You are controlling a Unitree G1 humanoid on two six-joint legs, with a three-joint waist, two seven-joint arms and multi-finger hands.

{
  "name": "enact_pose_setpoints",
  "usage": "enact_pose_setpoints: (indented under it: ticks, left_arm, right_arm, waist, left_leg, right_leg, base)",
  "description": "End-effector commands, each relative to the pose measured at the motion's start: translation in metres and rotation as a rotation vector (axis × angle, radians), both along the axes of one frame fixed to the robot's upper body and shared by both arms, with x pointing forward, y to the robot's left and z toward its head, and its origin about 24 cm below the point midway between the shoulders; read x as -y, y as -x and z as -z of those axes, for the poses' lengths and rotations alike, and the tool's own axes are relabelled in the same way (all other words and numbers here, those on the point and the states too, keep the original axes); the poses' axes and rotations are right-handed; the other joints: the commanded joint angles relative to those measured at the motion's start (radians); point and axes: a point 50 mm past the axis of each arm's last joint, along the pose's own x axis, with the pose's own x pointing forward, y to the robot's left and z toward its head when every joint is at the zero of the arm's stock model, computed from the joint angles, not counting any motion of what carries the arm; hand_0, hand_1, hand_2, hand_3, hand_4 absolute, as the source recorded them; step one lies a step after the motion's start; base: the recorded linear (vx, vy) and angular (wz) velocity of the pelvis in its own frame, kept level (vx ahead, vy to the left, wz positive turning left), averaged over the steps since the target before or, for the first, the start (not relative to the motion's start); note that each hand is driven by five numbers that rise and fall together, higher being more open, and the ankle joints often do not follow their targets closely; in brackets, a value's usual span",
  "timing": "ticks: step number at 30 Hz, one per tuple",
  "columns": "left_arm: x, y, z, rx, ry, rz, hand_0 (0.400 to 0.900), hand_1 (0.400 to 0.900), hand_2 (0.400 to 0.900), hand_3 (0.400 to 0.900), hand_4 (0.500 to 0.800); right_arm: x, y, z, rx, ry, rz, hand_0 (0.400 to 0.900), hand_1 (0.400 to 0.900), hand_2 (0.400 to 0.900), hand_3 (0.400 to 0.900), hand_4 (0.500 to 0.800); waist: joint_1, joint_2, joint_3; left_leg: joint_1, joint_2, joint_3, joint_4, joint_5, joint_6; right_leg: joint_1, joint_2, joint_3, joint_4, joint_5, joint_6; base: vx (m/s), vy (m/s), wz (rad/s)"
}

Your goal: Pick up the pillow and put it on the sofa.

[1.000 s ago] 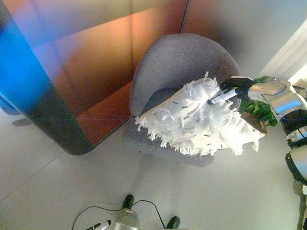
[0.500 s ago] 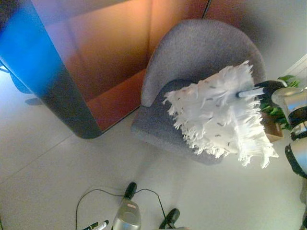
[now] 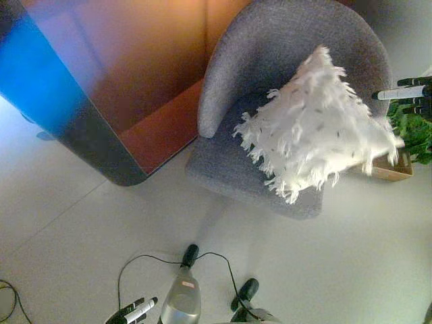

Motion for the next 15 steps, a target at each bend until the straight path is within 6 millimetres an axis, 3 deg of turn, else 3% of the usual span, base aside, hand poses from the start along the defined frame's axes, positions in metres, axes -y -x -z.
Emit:
enact_pose_setpoints:
  ticks: [1,10,13,15]
  left_arm:
    - [-0.018,0.027,-0.004,-0.065,-0.03,-0.009,0.9,0.9,0.9,0.9,0.8]
    - [-0.021,0.029,-0.005,-0.058,-0.026,0.002,0.9,0.9,0.9,0.9,0.8]
    - [-0.02,0.029,-0.005,-0.059,-0.022,-0.005,0.9,0.9,0.9,0.9,0.8]
    - [-0.016,0.027,-0.003,-0.057,-0.013,-0.007,0.9,0.9,0.9,0.9,0.8]
  right_arm:
    - [0.013,0.024,-0.071,0.147,0.2,0.037,0.9,0.9,0.9,0.9,0.8]
    - [0.018,0.024,-0.054,0.116,0.164,-0.024,0.9,0.9,0.9,0.9,0.8]
    - [0.019,0.019,-0.028,0.116,0.095,-0.081,0.9,0.9,0.9,0.9,0.8]
    - [0.021,0.017,0.001,0.102,0.048,-0.112,0.9,0.9,0.9,0.9,0.8]
  waist:
    - [-0.004,-0.016,-0.033]
    - [-0.019,-0.016,-0.048]
    - [-0.039,-0.015,-0.069]
    - [-0.055,-0.008,-0.086]
  left_leg:
    - [0.012,-0.028,0.053,-0.009,-0.084,0.005]
    - [0.018,-0.025,0.067,-0.009,-0.087,0.002]
    - [0.032,-0.027,0.076,-0.009,-0.088,0.004]
    - [0.05,-0.027,0.084,-0.009,-0.093,0.006]
  right_leg:
    - [0.054,0.016,0.009,0.0,-0.058,0.044]
    - [0.053,0.016,0.019,0.0,-0.061,0.044]
    - [0.061,0.013,0.022,0.0,-0.06,0.046]
    - [0.073,0.01,0.026,0.0,-0.062,0.047]
  base:
    - [0.0,0.0,0.0]
    - [0.0,-0.005,-0.02]
    - [0.0,0.01,-0.1]
    - [0.03,0.022,-0.12]
